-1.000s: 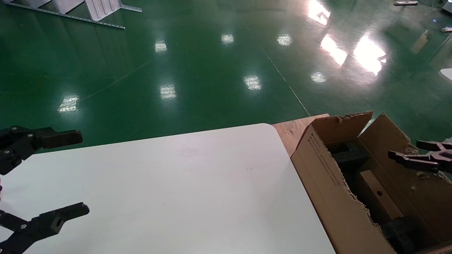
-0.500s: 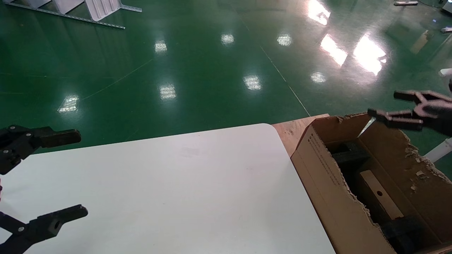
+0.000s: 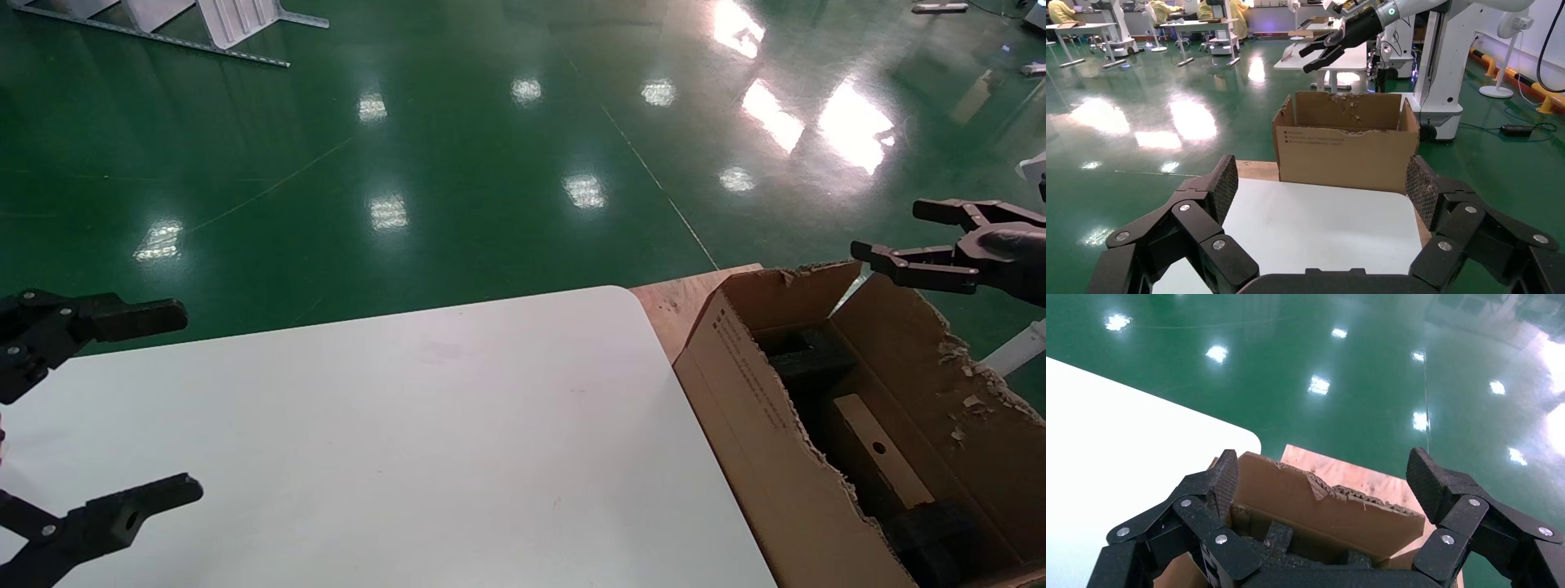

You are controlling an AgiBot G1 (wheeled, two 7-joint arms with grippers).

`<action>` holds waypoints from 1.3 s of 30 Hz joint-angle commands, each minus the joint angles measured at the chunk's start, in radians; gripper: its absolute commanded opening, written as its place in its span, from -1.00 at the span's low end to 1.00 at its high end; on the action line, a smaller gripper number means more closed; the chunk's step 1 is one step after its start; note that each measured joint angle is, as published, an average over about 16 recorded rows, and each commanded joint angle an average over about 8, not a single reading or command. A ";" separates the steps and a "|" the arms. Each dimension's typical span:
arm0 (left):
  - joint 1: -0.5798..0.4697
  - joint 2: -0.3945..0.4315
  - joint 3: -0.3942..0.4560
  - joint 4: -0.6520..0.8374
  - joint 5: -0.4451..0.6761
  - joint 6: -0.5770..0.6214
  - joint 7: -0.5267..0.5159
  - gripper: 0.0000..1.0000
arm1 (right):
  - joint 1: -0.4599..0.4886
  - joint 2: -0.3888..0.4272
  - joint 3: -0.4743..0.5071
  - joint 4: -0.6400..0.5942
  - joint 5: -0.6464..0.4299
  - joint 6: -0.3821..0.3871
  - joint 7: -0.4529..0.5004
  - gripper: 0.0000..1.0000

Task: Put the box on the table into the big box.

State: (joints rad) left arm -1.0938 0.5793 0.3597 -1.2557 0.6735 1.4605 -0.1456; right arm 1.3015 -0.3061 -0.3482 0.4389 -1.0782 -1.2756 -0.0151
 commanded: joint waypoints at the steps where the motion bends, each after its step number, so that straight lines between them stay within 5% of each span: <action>1: 0.000 0.000 0.000 0.000 0.000 0.000 0.000 1.00 | -0.001 0.000 -0.001 -0.006 -0.001 -0.002 -0.001 1.00; 39: 0.000 0.000 0.000 0.000 0.000 0.000 0.000 1.00 | -0.144 -0.194 0.043 0.534 0.220 -0.140 0.128 1.00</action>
State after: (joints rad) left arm -1.0939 0.5792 0.3600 -1.2556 0.6733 1.4604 -0.1455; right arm 1.1574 -0.4995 -0.3050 0.9731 -0.8582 -1.4157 0.1132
